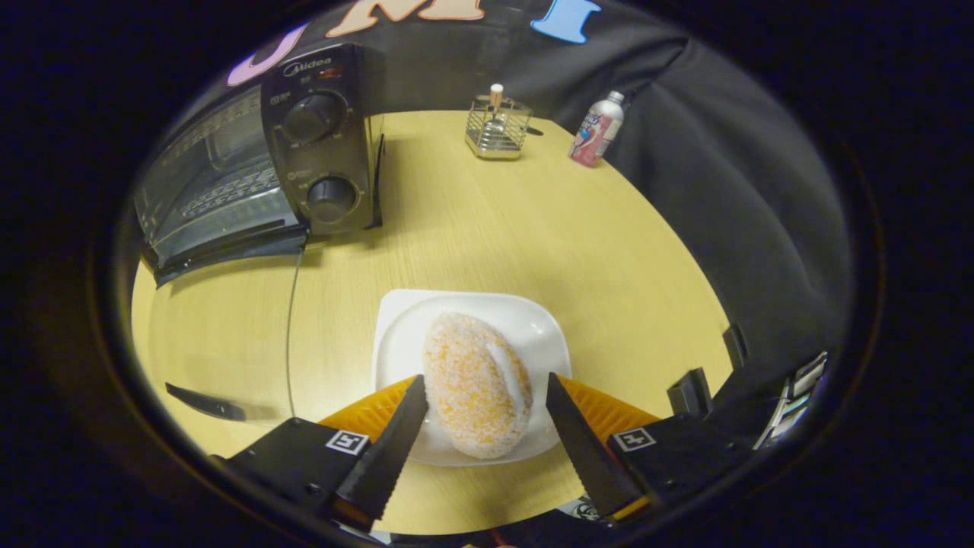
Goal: Open the toaster oven, put the food inside, and close the toaster oven door.
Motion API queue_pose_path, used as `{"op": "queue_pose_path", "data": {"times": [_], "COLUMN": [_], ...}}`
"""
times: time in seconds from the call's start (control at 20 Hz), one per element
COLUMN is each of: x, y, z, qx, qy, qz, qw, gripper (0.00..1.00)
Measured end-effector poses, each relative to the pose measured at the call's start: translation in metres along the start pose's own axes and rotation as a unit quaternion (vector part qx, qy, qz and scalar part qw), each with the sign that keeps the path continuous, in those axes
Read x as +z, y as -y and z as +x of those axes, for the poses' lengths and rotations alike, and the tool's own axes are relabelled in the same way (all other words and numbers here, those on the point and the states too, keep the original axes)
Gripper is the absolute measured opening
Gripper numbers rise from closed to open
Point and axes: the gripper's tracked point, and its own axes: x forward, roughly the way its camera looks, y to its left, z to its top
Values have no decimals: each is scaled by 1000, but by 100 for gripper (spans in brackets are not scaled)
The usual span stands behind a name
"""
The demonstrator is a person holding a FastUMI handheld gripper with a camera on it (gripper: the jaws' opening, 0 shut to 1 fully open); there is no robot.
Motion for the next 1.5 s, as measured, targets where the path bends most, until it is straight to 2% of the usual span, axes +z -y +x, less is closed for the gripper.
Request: {"op": "queue_pose_path", "data": {"times": [0.3, 0.35, 0.6, 0.9, 1.05, 1.2, 1.5], "x": [2, 3, 32, 65, 73, 74, 80], "y": [-4, -6, -14, -34, -67, -107, -182], "z": [6, 6, -21, -69, -89, -105, -122], "qx": [12, 13, 15, 33, 71, 120, 212], "qy": [-3, -4, 43, 105, 121, 122, 110], "qz": [49, 59, 118, 154, 188, 236, 315], "qw": [999, 998, 992, 982, 972, 957, 919], "gripper": [73, 65, 65, 65, 65, 65, 65]}}
